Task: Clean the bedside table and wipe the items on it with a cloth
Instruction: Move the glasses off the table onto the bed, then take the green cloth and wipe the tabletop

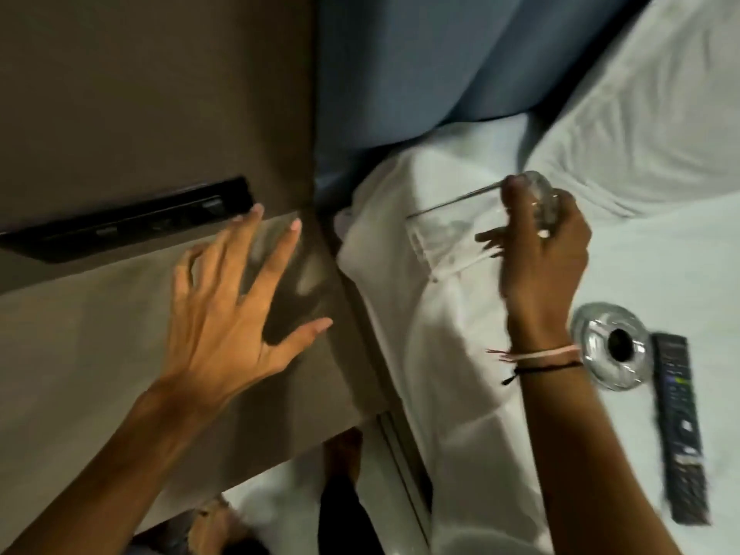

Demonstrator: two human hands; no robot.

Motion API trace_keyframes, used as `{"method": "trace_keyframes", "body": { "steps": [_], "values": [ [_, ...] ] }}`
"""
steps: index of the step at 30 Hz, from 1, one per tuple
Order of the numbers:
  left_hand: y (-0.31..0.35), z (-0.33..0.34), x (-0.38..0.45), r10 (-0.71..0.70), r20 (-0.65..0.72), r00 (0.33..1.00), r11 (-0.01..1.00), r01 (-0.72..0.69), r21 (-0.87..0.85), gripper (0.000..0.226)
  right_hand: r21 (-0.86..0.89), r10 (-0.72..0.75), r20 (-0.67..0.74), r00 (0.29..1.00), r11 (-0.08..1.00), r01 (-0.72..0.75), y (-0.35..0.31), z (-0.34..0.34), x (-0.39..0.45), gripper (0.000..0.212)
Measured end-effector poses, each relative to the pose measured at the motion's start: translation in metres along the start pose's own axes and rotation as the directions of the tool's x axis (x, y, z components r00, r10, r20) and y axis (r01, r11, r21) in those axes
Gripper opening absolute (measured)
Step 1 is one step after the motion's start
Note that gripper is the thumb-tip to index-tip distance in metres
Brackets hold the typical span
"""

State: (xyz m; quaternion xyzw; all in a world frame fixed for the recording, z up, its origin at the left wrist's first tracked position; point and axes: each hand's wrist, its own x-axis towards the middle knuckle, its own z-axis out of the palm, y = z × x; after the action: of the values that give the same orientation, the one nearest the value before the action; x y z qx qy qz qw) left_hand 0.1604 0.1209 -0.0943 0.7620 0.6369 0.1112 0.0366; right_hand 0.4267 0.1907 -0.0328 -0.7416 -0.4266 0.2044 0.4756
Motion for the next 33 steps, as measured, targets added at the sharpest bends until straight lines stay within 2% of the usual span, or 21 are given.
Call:
{"method": "trace_keyframes", "body": {
  "steps": [3,6,8,11,12,14,15,17,19,20,23,25,29,33],
  "values": [
    [0.052,0.002,0.032,0.097,-0.104,0.990,0.995,-0.097,0.003,0.089,-0.053,0.215,0.012,0.977,0.975,-0.214,0.022,-0.060,0.055,0.032],
    [0.098,0.015,0.055,0.146,-0.162,0.976,0.988,-0.151,-0.019,0.088,-0.159,0.266,0.024,0.964,0.953,-0.259,0.051,-0.096,0.094,0.034],
    [0.118,0.023,0.064,0.160,-0.154,0.975,0.986,-0.166,-0.021,0.088,-0.263,0.294,-0.006,0.956,0.922,-0.285,0.070,-0.104,0.110,0.047],
    [0.138,0.034,0.065,0.154,-0.128,0.980,0.987,-0.158,-0.027,0.089,-0.470,0.355,-0.079,0.932,0.811,-0.349,0.083,-0.106,0.120,0.070],
    [0.140,0.034,0.062,0.151,-0.125,0.981,0.988,-0.155,-0.024,0.089,-0.547,0.322,-0.109,0.940,0.770,-0.328,0.082,-0.105,0.118,0.073],
    [0.139,0.033,0.053,0.131,-0.117,0.984,0.991,-0.134,-0.017,0.090,-0.645,0.140,-0.171,0.975,0.732,-0.218,0.072,-0.104,0.106,0.072],
    [0.134,0.032,0.046,0.111,-0.115,0.987,0.994,-0.113,-0.010,0.090,-0.655,-0.002,-0.181,0.983,0.746,-0.119,0.065,-0.102,0.095,0.068],
    [0.117,0.023,0.029,0.045,-0.103,0.994,0.999,-0.044,0.009,0.090,-0.595,-0.294,-0.104,0.950,0.784,0.177,0.047,-0.088,0.062,0.058],
    [0.093,0.012,0.002,-0.050,-0.080,0.996,0.998,0.052,0.025,0.089,-0.478,-0.483,0.088,0.871,0.747,0.462,0.030,-0.066,0.017,0.054],
    [0.081,0.004,-0.013,-0.101,-0.072,0.992,0.994,0.104,0.035,0.089,-0.417,-0.522,0.187,0.832,0.725,0.548,0.025,-0.054,-0.008,0.055],
    [0.041,-0.021,-0.065,-0.233,-0.082,0.969,0.969,0.238,0.068,0.088,-0.312,-0.521,0.454,0.723,0.667,0.677,0.011,-0.021,-0.079,0.063],
    [0.010,-0.050,-0.126,-0.381,-0.104,0.919,0.915,0.391,0.097,0.088,-0.209,-0.504,0.629,0.593,0.625,0.752,-0.006,0.002,-0.137,0.072],
    [-0.033,-0.101,-0.248,-0.590,-0.156,0.792,0.789,0.607,0.098,0.088,-0.011,-0.489,0.810,0.323,0.539,0.842,-0.041,0.037,-0.245,0.084],
    [-0.051,-0.139,-0.364,-0.735,-0.217,0.642,0.642,0.763,0.081,0.086,0.195,-0.520,0.847,0.110,0.496,0.846,-0.072,0.054,-0.355,0.086]
  ]
}}
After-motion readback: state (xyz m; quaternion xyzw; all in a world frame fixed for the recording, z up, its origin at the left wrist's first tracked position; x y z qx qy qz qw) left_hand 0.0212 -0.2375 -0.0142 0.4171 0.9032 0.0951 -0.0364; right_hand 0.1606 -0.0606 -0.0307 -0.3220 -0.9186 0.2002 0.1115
